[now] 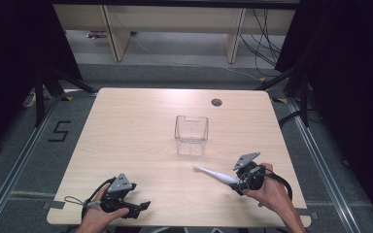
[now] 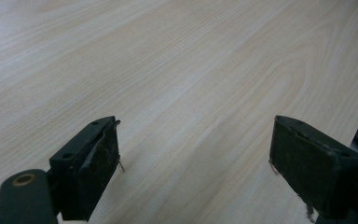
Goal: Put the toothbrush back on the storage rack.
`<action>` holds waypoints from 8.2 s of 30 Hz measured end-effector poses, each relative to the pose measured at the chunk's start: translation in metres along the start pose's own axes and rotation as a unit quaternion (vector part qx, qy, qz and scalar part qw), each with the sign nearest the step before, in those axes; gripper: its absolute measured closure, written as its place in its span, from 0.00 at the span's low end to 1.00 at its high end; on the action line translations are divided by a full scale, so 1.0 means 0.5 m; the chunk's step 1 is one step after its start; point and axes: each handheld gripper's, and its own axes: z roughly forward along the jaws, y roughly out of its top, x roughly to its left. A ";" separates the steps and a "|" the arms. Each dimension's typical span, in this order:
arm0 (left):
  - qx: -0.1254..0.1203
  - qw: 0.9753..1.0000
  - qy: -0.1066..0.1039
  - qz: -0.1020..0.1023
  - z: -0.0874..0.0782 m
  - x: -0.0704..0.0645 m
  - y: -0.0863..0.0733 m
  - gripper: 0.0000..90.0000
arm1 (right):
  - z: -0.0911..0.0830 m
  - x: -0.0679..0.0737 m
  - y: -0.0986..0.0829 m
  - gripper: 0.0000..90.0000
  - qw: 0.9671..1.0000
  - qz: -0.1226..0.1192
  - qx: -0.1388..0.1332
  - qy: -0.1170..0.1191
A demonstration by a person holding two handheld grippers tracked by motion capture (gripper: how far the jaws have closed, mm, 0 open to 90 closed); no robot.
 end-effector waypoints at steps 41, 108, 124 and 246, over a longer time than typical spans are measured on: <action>0.001 1.000 0.002 0.007 -0.002 0.002 0.001 0.17 | 0.074 -0.008 0.070 0.56 0.992 -0.045 0.117 0.015; -0.007 1.000 -0.001 -0.005 0.001 -0.001 0.000 0.17 | 0.076 -0.026 0.111 0.74 0.978 -0.083 0.187 0.041; -0.002 1.000 0.000 0.001 0.000 0.001 0.000 0.17 | -0.017 -0.034 0.093 0.74 0.996 -0.050 0.052 0.048; -0.002 1.000 0.003 0.008 -0.004 0.006 0.001 0.17 | -0.007 -0.107 0.364 0.74 0.941 0.064 -0.332 0.007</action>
